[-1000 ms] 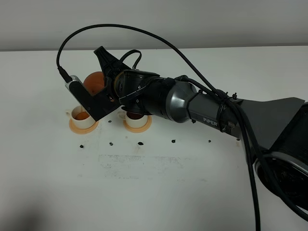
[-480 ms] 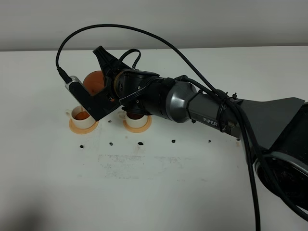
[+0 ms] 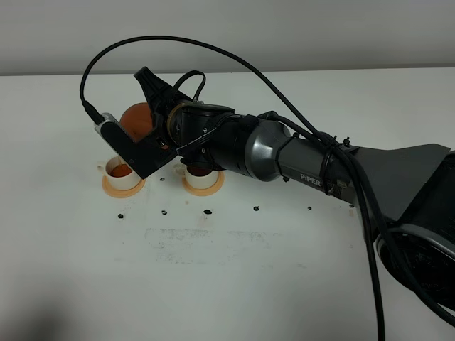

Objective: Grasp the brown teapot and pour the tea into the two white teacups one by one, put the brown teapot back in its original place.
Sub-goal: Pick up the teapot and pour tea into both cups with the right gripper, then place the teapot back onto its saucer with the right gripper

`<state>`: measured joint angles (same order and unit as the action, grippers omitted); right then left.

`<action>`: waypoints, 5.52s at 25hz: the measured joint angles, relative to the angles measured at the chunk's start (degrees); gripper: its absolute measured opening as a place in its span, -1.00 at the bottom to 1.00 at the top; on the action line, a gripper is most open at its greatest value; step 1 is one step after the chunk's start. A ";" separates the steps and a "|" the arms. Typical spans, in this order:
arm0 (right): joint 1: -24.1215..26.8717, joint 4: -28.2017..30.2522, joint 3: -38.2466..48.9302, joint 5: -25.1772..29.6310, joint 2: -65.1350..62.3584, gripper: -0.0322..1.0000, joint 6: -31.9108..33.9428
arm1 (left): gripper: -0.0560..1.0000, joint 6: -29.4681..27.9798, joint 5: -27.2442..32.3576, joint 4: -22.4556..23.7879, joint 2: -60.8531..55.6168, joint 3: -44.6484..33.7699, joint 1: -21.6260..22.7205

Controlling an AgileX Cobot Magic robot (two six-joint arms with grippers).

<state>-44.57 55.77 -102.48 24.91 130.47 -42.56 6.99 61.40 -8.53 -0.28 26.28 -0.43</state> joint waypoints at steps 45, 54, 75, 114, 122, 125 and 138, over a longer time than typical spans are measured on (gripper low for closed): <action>0.00 8.44 0.05 -0.38 0.00 -0.78 -0.14 | -0.59 0.00 0.00 0.00 0.00 0.00 0.00; 0.00 8.57 0.05 -0.69 0.00 -0.78 -0.16 | -0.59 0.00 0.00 0.02 0.00 0.00 0.00; 0.00 9.48 0.05 -0.69 0.00 -0.78 -0.94 | -0.59 0.00 0.00 0.02 0.00 0.00 0.00; 0.27 -53.58 -4.54 20.50 -8.42 -0.78 9.95 | -0.59 0.00 0.00 0.17 0.00 0.00 0.00; -0.04 -61.18 11.19 9.33 -13.16 -0.78 11.83 | -0.59 0.00 0.00 0.17 0.00 0.00 0.00; -0.04 -62.18 13.68 7.20 -12.05 -0.78 12.34 | -0.59 0.00 0.00 0.06 0.00 0.00 0.00; -0.04 -64.91 14.91 3.97 -5.04 -0.78 13.14 | -0.59 0.00 0.00 0.00 0.00 0.00 0.00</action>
<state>-44.61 -9.14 -87.56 28.88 125.43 -29.42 6.99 61.40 -8.53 -0.28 26.28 -0.43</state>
